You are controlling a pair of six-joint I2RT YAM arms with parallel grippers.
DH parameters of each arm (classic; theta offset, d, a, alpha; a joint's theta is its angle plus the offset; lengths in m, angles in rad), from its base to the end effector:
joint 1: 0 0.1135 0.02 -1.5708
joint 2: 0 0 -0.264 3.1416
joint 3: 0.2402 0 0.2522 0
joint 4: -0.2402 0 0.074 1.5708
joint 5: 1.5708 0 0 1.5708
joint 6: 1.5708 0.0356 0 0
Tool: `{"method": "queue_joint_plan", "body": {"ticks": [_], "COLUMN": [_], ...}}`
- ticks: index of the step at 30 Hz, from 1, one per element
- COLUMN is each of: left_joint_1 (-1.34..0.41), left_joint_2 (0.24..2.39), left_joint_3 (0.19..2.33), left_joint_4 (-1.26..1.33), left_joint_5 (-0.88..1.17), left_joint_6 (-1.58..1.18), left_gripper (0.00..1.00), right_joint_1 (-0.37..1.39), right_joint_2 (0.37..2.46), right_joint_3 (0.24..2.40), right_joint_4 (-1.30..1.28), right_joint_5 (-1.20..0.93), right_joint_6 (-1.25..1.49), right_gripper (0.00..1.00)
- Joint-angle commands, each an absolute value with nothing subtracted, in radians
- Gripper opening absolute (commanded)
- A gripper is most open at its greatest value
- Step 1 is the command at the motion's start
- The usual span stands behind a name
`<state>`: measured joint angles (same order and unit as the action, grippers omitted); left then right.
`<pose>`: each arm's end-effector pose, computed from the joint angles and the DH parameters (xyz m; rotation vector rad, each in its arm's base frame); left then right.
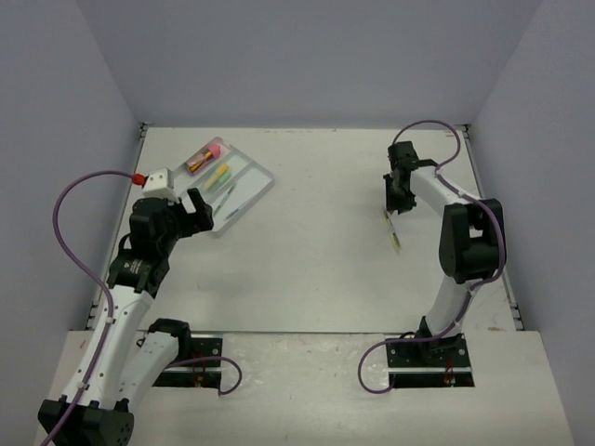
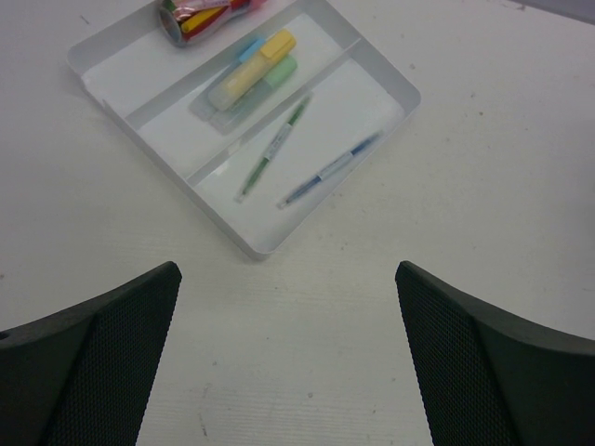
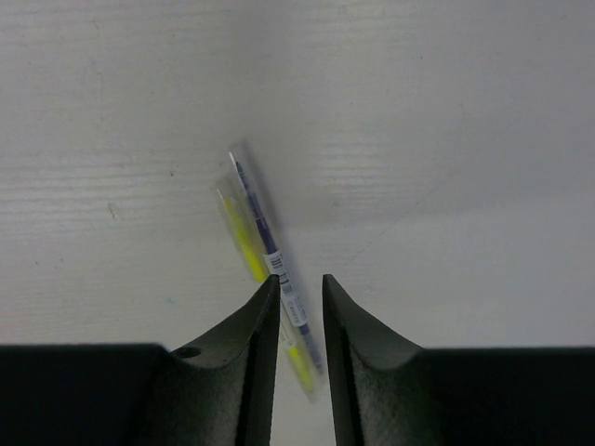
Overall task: Sort the stationery into containers
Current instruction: Pick up the pen from the center of the board.
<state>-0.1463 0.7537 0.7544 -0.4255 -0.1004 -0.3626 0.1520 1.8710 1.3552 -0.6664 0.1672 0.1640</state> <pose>0.1708 -0.0216 0.3092 -0.2802 1.9808 -0.2275 0.3786 0.0520 0.1961 0.0614 2.7286 -0.1413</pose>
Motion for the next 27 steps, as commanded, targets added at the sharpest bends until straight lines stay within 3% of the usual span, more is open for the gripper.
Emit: {"method": "queue_joint_plan", "body": {"ticks": [1, 5, 7, 11, 13, 23, 27], "left_joint_1": [-0.174, -0.515, -0.607, -0.769, -0.813, -0.981, -1.021], "left_joint_2": [0.840, 1.032, 1.189, 1.570, 1.791, 2.397, 2.523], "left_joint_3": [0.785, 0.837, 0.915, 1.144, 1.320, 2.101, 2.238], "left_joint_4": [-0.308, -0.210, -0.151, -0.101, -0.103, -0.326, -0.413], "left_joint_5": [0.077, -0.233, -0.259, -0.263, -0.233, -0.274, -0.403], "left_joint_6": [-0.468, -0.583, -0.650, -0.716, -0.756, -0.806, -0.751], "left_gripper": [1.00, 1.00, 1.00, 1.00, 1.00, 0.91, 0.82], "right_joint_1": [0.159, 0.158, 0.159, 0.158, 0.158, 0.158, 0.156], "right_joint_2": [1.652, 1.444, 1.356, 1.184, 1.086, 0.873, 0.843], "right_joint_3": [1.291, 1.240, 1.205, 1.148, 1.112, 1.025, 1.000], "right_joint_4": [-0.600, -0.580, -0.576, -0.574, -0.574, -0.548, -0.518], "right_joint_5": [0.218, 0.265, 0.284, 0.356, 0.460, 0.392, 0.324], "right_joint_6": [0.300, 0.375, 0.395, 0.445, 0.502, 0.528, 0.522], "right_gripper": [0.33, 0.46, 0.58, 0.72, 0.95, 0.99, 0.99]}}
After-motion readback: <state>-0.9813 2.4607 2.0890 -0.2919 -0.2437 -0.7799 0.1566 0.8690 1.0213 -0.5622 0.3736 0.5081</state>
